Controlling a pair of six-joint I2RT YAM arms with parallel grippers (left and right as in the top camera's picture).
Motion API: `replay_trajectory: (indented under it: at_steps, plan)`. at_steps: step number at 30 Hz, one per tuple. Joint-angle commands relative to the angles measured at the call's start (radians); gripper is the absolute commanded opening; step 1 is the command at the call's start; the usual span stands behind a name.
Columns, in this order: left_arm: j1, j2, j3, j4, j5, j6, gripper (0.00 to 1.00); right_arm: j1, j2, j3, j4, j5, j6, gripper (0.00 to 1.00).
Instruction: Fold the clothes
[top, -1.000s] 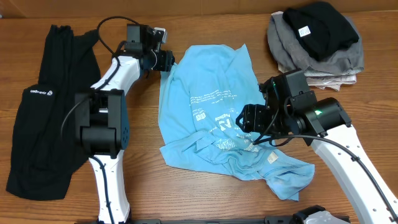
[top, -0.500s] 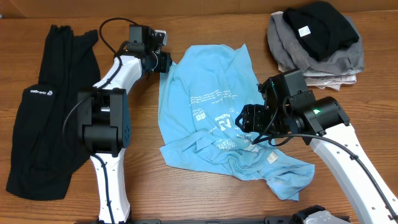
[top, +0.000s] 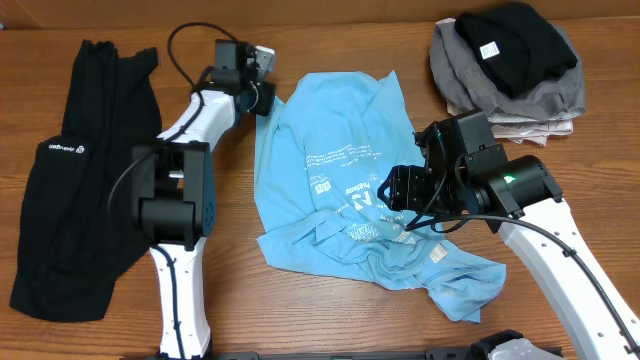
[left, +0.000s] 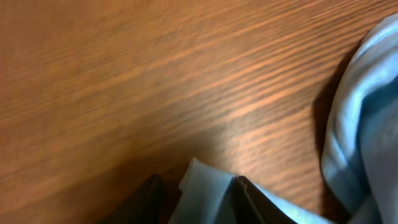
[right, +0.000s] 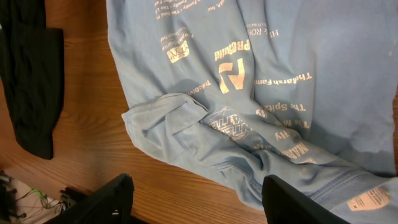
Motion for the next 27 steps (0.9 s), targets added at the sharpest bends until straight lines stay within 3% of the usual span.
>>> replay_trajectory:
  at_steps: [1, 5, 12, 19, 27]
  plan:
    - [-0.053, 0.101, -0.010, -0.010, -0.099, 0.114, 0.27, 0.006, 0.000, -0.001, 0.008, 0.003, 0.004, 0.69]
    - [-0.073, 0.100, -0.009, -0.039, -0.109, 0.123, 0.04, 0.006, 0.000, -0.001, 0.012, 0.003, 0.004, 0.69]
    - [-0.028, 0.030, 0.113, -0.274, -0.317, -0.047, 0.04, 0.006, 0.000, -0.001, 0.042, 0.003, 0.004, 0.63]
    - [0.097, -0.022, 0.460, -0.647, -0.319, -0.194, 0.04, 0.006, 0.007, -0.002, 0.048, 0.002, 0.004, 0.57]
    - [0.230, -0.022, 0.822, -0.992, -0.300, -0.226, 0.04, 0.017, 0.111, -0.002, 0.013, 0.002, 0.003, 0.56]
